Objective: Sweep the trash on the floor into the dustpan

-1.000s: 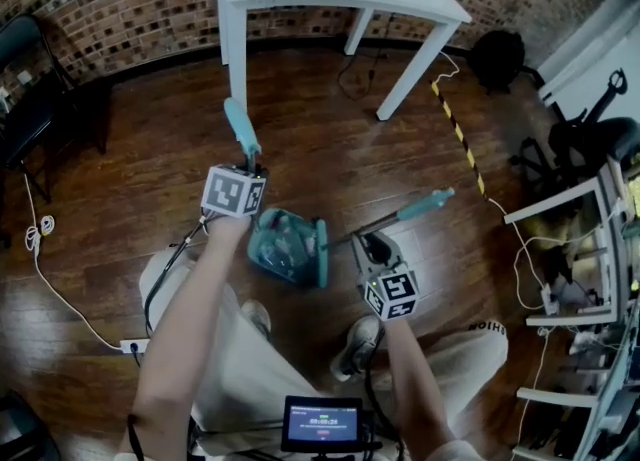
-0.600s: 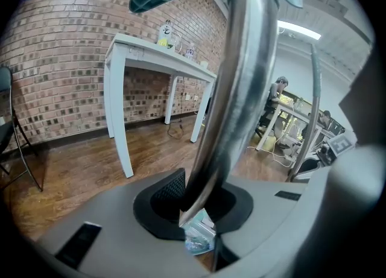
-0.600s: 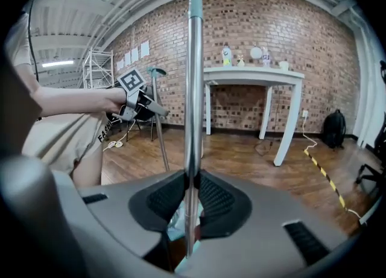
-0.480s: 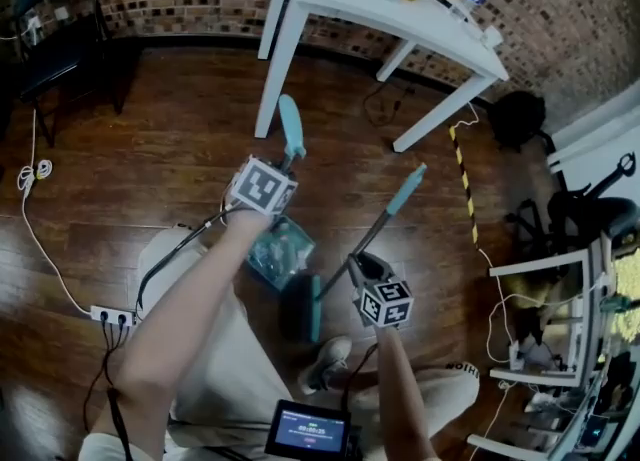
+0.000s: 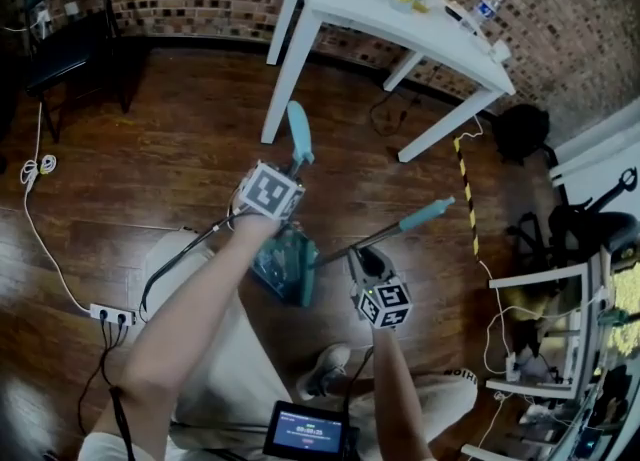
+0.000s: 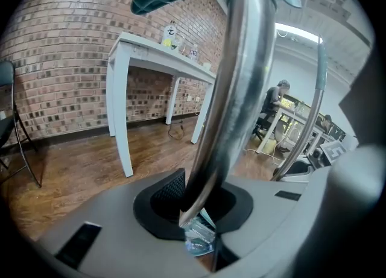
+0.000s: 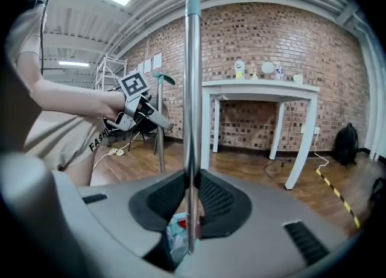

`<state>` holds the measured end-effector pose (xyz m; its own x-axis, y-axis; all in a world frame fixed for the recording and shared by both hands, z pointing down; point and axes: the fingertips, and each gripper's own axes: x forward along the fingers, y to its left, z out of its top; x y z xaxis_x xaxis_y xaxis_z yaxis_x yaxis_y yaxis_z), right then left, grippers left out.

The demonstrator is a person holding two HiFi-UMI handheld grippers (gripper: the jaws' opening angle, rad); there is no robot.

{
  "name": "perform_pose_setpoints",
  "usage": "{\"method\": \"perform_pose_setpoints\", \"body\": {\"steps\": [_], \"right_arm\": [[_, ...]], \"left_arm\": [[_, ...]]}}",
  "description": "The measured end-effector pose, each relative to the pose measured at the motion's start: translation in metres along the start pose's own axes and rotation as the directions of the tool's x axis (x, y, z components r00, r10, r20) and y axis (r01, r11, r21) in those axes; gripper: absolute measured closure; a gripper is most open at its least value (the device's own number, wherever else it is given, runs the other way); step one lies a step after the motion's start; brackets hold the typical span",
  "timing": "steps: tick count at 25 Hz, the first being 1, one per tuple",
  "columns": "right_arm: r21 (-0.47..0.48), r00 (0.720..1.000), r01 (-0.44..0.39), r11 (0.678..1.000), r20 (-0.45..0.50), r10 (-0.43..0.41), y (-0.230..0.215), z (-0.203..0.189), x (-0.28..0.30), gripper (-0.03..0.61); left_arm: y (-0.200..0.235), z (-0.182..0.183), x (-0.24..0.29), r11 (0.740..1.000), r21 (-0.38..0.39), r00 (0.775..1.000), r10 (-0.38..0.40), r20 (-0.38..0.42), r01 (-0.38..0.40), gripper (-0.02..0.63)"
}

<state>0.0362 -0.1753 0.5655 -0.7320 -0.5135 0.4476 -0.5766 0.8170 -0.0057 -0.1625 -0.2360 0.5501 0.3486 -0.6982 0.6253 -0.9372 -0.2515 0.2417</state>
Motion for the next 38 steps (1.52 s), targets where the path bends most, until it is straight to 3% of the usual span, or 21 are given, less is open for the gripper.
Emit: {"method": "perform_pose_setpoints", "body": {"steps": [7,11,14,17,19,22,25,28,31,34,38], "right_arm": [[0.019,1.0,0.023,1.0,0.002,-0.023,0.001,0.002,-0.04,0.488],[0.009,0.999,0.047,0.999,0.018,-0.048,-0.01,0.013,-0.066,0.488],[-0.007,0.997,0.074,0.997,0.034,-0.074,-0.02,0.022,-0.088,0.488],[-0.031,0.992,0.112,0.993,0.063,-0.11,-0.031,0.035,-0.105,0.488],[-0.042,0.987,0.144,0.989,0.08,-0.14,-0.041,0.04,-0.111,0.488],[-0.04,0.981,0.182,0.982,0.078,-0.179,-0.055,0.036,-0.113,0.488],[-0.061,0.974,0.211,0.976,0.096,-0.205,-0.074,0.054,-0.099,0.488],[-0.072,0.976,0.207,0.976,0.082,-0.201,-0.076,0.052,-0.08,0.488],[-0.071,0.976,0.21,0.975,0.069,-0.206,-0.077,0.042,-0.054,0.488],[-0.069,0.977,0.208,0.976,0.063,-0.204,-0.075,0.04,-0.025,0.487],[-0.073,0.983,0.182,0.981,0.051,-0.178,-0.065,0.041,0.016,0.486]], "left_arm": [[0.003,-0.01,-0.002,1.0,0.006,0.999,0.015,-0.029,-0.015,0.56],[0.001,-0.001,-0.007,1.0,-0.018,1.0,0.009,0.009,-0.009,0.561],[0.002,-0.005,-0.013,0.999,-0.04,1.0,0.022,-0.004,-0.022,0.561],[-0.001,0.002,-0.026,1.0,-0.005,1.0,0.023,-0.005,-0.023,0.56],[-0.004,0.014,-0.041,0.999,0.03,0.999,0.021,0.026,-0.022,0.56],[0.001,0.018,-0.064,1.0,0.014,0.997,0.011,0.081,-0.013,0.56],[0.021,0.049,-0.092,1.0,-0.002,0.979,0.023,0.204,-0.023,0.56],[0.053,0.05,-0.113,0.995,-0.084,0.958,0.081,0.273,-0.06,0.561],[0.087,0.037,-0.112,0.978,-0.164,0.956,0.164,0.243,-0.126,0.561],[0.121,0.024,-0.106,0.948,-0.232,0.944,0.266,0.195,-0.219,0.561],[0.155,0.016,-0.105,0.897,-0.294,0.905,0.389,0.17,-0.33,0.561]]}}
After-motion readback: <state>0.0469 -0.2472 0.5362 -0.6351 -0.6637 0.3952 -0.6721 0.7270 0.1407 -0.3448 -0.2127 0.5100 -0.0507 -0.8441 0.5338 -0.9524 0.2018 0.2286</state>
